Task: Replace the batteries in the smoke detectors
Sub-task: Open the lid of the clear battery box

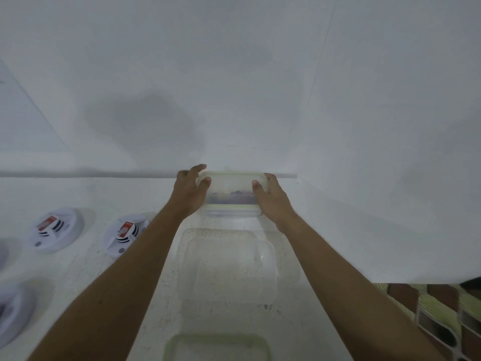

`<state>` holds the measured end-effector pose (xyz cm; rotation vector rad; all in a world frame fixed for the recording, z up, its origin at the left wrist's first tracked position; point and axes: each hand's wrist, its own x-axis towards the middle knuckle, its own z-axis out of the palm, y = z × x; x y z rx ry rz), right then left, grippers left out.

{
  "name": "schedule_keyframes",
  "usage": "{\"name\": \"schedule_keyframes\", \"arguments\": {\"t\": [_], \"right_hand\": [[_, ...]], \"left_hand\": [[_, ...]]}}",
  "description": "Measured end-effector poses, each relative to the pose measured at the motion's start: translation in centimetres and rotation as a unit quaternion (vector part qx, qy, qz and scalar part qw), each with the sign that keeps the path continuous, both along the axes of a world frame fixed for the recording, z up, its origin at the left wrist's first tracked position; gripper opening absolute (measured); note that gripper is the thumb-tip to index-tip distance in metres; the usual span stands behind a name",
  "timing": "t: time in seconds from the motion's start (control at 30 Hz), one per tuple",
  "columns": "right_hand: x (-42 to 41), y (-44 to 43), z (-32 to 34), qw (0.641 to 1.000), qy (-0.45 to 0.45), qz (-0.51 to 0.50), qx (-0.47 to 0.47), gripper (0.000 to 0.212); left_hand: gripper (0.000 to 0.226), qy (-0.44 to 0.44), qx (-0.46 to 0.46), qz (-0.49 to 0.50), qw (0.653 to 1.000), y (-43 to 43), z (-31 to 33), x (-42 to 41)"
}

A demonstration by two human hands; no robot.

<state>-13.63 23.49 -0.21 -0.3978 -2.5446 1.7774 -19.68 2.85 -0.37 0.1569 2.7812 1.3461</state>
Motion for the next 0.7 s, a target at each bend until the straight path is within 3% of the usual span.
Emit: {"name": "schedule_keyframes", "arguments": {"t": [0.17, 0.3, 0.43, 0.7], "right_hand": [[-0.2, 0.5, 0.5, 0.999, -0.012, -0.008, -0.038, 0.056], [0.2, 0.1, 0.3, 0.993, -0.004, -0.079, -0.092, 0.062], [0.3, -0.6, 0.1, 0.989, -0.003, -0.091, -0.118, 0.066], [-0.1, -2.2, 0.2, 0.994, -0.009, -0.067, -0.084, 0.056]], "left_hand": [[0.047, 0.041, -0.074, -0.087, 0.993, 0.9, 0.9, 0.3], [0.048, 0.060, -0.079, 0.000, 0.995, 1.3, 1.3, 0.5], [0.067, 0.032, -0.127, 0.065, 0.989, 1.7, 1.9, 1.5], [0.071, -0.056, -0.135, 0.054, 0.988, 2.8, 2.3, 2.8]]}}
